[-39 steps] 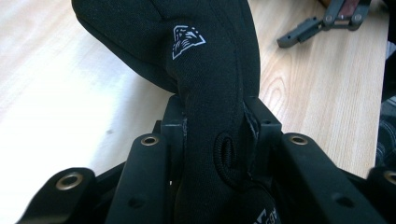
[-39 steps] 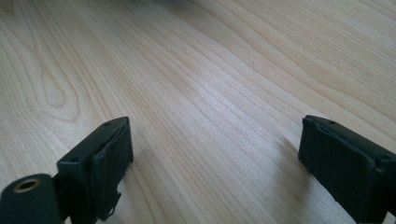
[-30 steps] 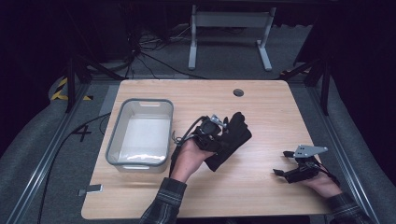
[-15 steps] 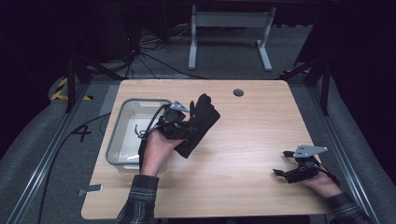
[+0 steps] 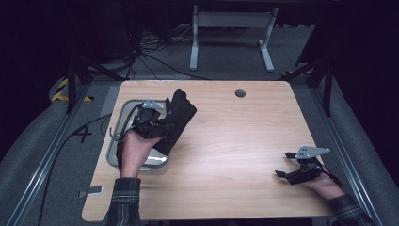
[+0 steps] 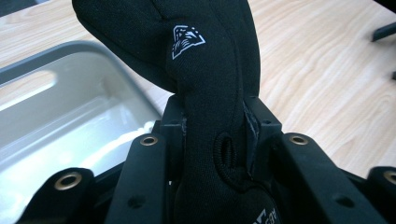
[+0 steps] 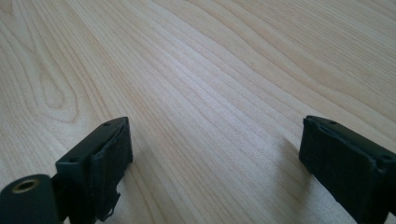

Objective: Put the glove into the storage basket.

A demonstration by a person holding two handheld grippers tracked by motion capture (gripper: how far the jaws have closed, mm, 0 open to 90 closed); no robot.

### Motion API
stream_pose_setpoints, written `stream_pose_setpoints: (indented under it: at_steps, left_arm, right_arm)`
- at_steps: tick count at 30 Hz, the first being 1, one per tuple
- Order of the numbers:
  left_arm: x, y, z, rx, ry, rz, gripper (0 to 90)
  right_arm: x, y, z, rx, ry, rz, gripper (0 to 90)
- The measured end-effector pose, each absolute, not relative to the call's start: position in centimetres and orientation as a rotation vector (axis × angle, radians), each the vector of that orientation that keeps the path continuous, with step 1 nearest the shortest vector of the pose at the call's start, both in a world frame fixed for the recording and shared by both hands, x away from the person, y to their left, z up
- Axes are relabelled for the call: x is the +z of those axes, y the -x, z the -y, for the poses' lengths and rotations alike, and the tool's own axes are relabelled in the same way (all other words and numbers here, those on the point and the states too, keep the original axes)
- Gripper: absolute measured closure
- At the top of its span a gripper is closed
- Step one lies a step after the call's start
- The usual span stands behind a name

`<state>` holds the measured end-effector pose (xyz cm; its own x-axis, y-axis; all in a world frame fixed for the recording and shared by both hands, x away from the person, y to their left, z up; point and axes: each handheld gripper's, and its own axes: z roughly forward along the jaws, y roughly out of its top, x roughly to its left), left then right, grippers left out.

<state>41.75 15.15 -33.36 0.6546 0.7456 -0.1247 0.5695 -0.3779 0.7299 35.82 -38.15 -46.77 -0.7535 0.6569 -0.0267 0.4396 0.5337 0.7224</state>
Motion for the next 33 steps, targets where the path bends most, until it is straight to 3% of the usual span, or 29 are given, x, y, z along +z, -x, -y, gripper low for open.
stream_pose_setpoints:
  at_steps: [16,33]
  left_arm:
    - [-36.4,-42.1,-20.4,0.349,-2.1,-1.145,66.3]
    - [-39.3,-43.5,-20.7,0.316,-2.169,-1.21,64.4]
  right_arm:
    - [-46.8,-35.8,38.1,1.044,-0.918,-2.478,10.3]
    - [-46.8,-35.8,38.1,1.043,-0.923,-2.475,10.3]
